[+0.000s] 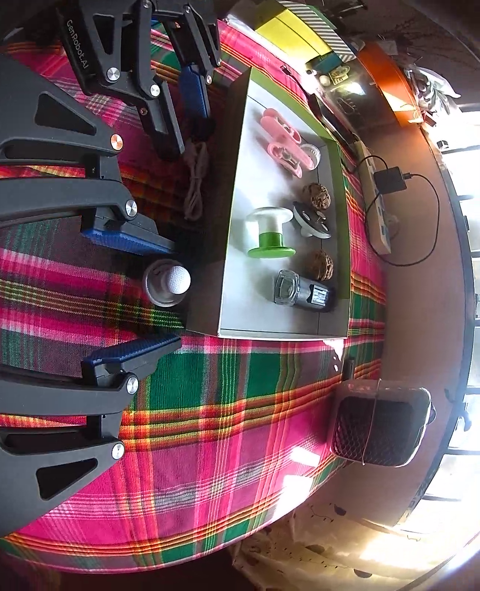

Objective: Organize objects
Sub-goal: 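Move the right gripper to the white knob and close on it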

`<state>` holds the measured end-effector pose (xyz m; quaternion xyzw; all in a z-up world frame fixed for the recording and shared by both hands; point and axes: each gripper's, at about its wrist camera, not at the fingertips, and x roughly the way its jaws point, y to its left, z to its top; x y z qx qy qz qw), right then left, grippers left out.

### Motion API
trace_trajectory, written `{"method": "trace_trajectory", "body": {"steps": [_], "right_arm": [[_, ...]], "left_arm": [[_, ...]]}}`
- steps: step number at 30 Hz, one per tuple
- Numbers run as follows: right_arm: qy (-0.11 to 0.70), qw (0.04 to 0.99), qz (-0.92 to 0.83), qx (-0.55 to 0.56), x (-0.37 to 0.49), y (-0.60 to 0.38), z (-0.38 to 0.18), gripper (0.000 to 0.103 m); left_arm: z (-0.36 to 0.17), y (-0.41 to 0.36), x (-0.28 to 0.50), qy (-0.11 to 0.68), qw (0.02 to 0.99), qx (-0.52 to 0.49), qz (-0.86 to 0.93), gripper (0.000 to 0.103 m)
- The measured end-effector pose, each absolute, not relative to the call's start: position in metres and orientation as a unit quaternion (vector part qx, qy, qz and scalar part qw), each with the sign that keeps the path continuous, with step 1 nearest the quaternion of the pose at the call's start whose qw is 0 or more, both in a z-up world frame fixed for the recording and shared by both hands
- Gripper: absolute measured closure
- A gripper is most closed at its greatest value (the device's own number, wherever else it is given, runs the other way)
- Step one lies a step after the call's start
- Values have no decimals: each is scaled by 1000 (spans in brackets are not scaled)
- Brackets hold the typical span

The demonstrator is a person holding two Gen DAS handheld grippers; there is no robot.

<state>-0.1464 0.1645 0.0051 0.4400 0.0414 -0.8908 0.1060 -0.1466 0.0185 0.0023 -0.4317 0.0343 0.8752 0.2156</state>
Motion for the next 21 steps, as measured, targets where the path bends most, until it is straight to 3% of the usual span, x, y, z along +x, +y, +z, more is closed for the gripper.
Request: {"method": "trace_trajectory", "body": {"steps": [7, 10, 21], "right_arm": [[32, 117, -890, 439, -145, 170, 6, 60], [36, 117, -890, 438, -144, 171, 6, 67], [46, 121, -891, 435, -138, 177, 6, 75]], "left_arm": [[4, 24, -145, 32, 228, -430, 873, 73], [3, 27, -142, 32, 236, -432, 870, 73], [7, 41, -127, 48, 254, -429, 866, 73]]}}
